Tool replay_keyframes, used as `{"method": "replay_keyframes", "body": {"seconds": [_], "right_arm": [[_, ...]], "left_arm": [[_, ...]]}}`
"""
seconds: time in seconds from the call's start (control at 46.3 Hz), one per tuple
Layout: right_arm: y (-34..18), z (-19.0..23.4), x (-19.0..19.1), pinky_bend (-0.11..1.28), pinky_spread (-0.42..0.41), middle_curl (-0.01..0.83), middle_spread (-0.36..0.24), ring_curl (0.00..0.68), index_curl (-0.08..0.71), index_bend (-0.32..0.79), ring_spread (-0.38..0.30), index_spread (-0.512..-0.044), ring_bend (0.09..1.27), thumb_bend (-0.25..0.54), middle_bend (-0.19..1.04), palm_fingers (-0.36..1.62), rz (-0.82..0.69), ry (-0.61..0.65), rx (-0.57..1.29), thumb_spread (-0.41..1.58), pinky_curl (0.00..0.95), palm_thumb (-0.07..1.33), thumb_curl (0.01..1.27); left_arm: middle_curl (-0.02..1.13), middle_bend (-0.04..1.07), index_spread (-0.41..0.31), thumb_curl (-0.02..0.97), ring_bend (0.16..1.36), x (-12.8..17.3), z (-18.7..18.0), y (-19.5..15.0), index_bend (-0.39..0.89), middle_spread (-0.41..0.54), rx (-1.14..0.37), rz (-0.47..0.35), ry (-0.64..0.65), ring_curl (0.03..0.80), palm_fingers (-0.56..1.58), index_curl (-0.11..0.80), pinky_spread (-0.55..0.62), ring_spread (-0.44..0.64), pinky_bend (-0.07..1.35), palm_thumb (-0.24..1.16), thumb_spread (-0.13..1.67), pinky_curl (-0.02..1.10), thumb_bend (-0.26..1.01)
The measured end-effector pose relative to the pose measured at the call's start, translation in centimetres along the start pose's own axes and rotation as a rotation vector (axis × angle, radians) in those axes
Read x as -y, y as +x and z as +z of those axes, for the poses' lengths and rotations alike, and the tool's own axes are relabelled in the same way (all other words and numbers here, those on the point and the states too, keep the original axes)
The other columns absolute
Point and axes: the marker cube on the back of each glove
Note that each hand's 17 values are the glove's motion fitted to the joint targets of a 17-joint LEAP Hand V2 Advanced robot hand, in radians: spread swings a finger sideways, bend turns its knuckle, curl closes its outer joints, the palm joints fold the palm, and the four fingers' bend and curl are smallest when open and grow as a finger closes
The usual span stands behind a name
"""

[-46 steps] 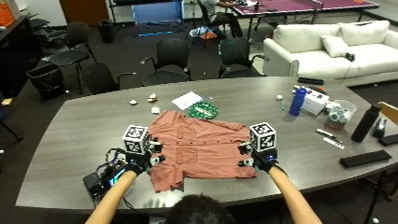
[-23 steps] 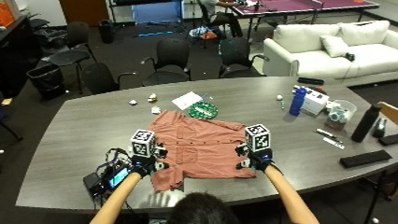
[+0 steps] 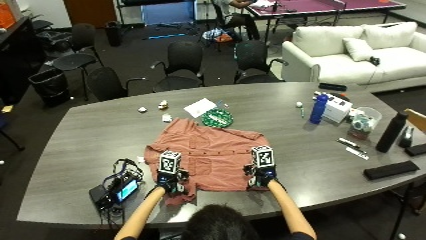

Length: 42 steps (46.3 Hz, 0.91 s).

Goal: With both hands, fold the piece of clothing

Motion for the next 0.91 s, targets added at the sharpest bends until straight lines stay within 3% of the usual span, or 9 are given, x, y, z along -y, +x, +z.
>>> {"method": "replay_keyframes", "body": {"seconds": [0.194, 0.367, 0.475, 0.496, 0.518, 0.54, 0.604, 0.734, 0.907], "right_arm": [[0.9, 2.8, 1.3, 0.56, 0.114, 0.374, 0.001, 0.352, 0.164, 0.09, -0.06, -0.241, 0.57, -0.016, 0.21, 0.39, 0.026, -0.097, 0.045, 1.07, 0.366, 0.65, 0.39], [1.1, 2.7, 2.0, 0.54, 0.025, 0.387, -0.058, 0.351, 0.214, 0.18, -0.128, -0.227, 0.53, 0.024, 0.2, 0.55, 0.036, 0.029, 0.037, 1.06, 0.358, 0.79, 0.45], [1.7, 2.1, 2.9, 0.54, -0.071, 0.401, -0.103, 0.346, 0.241, 0.17, -0.169, -0.236, 0.52, 0.038, 0.22, 0.81, 0.07, 0.208, -0.005, 1.04, 0.35, 0.87, 0.48], [1.7, 2.1, 3.0, 0.51, -0.043, 0.394, -0.099, 0.341, 0.238, 0.15, -0.164, -0.229, 0.5, 0.019, 0.19, 0.68, 0.077, 0.224, -0.004, 1.04, 0.336, 0.85, 0.48], [1.6, 2.1, 3.0, 0.55, -0.101, 0.41, -0.112, 0.378, 0.261, 0.16, -0.175, -0.24, 0.55, 0.037, 0.21, 0.84, 0.081, 0.239, 0.002, 1.04, 0.371, 0.89, 0.49], [1.5, 2.1, 3.0, 0.58, -0.145, 0.405, -0.122, 0.368, 0.251, 0.14, -0.185, -0.243, 0.54, 0.04, 0.21, 0.94, 0.08, 0.254, 0.011, 1.02, 0.366, 0.91, 0.5], [0.9, 2.3, 3.0, 0.6, -0.211, 0.41, -0.133, 0.376, 0.269, 0.16, -0.2, -0.254, 0.53, 0.034, 0.19, 1.03, 0.059, 0.288, 0.016, 0.96, 0.373, 0.95, 0.51], [0.3, 2.5, 1.8, 0.59, -0.294, 0.42, -0.158, 0.417, 0.322, 0.19, -0.218, -0.245, 0.57, 0.011, 0.18, 1.21, 0.047, 0.224, -0.121, 0.85, 0.387, 1.01, 0.55], [1.5, 2.2, -1.7, 0.59, -0.333, 0.463, -0.198, 0.444, 0.355, 0.16, -0.242, -0.251, 0.58, -0.01, 0.24, 1.26, 0.008, 0.154, -0.125, 0.83, 0.395, 1.04, 0.58]], "left_arm": [[0.25, 0.17, -0.04, 0.323, 0.72, 1.0, 1.9, -0.1, 0.12, 0.308, -0.012, 0.021, -0.028, 0.28, -0.04, 0.209, 0.38, 0.42, 0.67, 0.25, 0.97, 0.36, -0.03], [0.32, 0.33, -0.081, 0.351, 0.59, 1.3, 1.9, -0.1, 0.25, 0.133, -0.028, -0.021, 0.1, 0.238, 0.24, 0.273, 0.35, 0.35, 0.53, 0.38, 1.04, 0.31, 0.0], [0.35, 0.41, -0.136, 0.367, 0.52, 1.5, 1.7, -0.1, 0.32, -0.005, -0.004, -0.064, 0.23, 0.223, 0.58, 0.32, 0.18, 0.19, 0.47, 0.46, 1.09, 0.3, 0.02], [0.36, 0.41, -0.15, 0.376, 0.51, 1.6, 1.6, 0.0, 0.31, -0.033, 0.009, -0.066, 0.254, 0.227, 0.71, 0.323, 0.09, 0.13, 0.52, 0.51, 1.11, 0.32, 0.05], [0.33, 0.34, -0.131, 0.363, 0.48, 1.6, 1.5, 0.1, 0.26, -0.003, 0.026, -0.063, 0.284, 0.203, 0.42, 0.312, 0.22, 0.21, 0.44, 0.44, 1.09, 0.28, -0.01], [0.4, 0.42, -0.164, 0.382, 0.52, 1.7, 1.5, 0.3, 0.3, -0.059, 0.047, -0.057, 0.316, 0.265, 0.82, 0.341, 0.0, 0.08, 0.58, 0.54, 1.12, 0.36, 0.05], [0.39, 0.39, -0.19, 0.395, 0.49, 1.7, 1.4, 0.7, 0.25, -0.112, 0.11, -0.039, 0.391, 0.256, 0.95, 0.339, -0.11, -0.01, 0.59, 0.59, 1.14, 0.35, 0.07], [0.42, 0.39, -0.237, 0.425, 0.49, 1.1, 1.4, 1.0, 0.22, -0.196, 0.137, -0.018, 0.393, 0.302, 1.14, 0.366, -0.25, -0.18, 0.57, 0.7, 1.14, 0.38, 0.09], [0.46, 0.39, -0.259, 0.482, 0.48, -0.8, 1.0, 1.6, 0.2, -0.237, 0.107, 0.122, 0.344, 0.347, 1.17, 0.406, -0.3, -0.26, 0.52, 0.79, 1.06, 0.4, 0.08]]}}
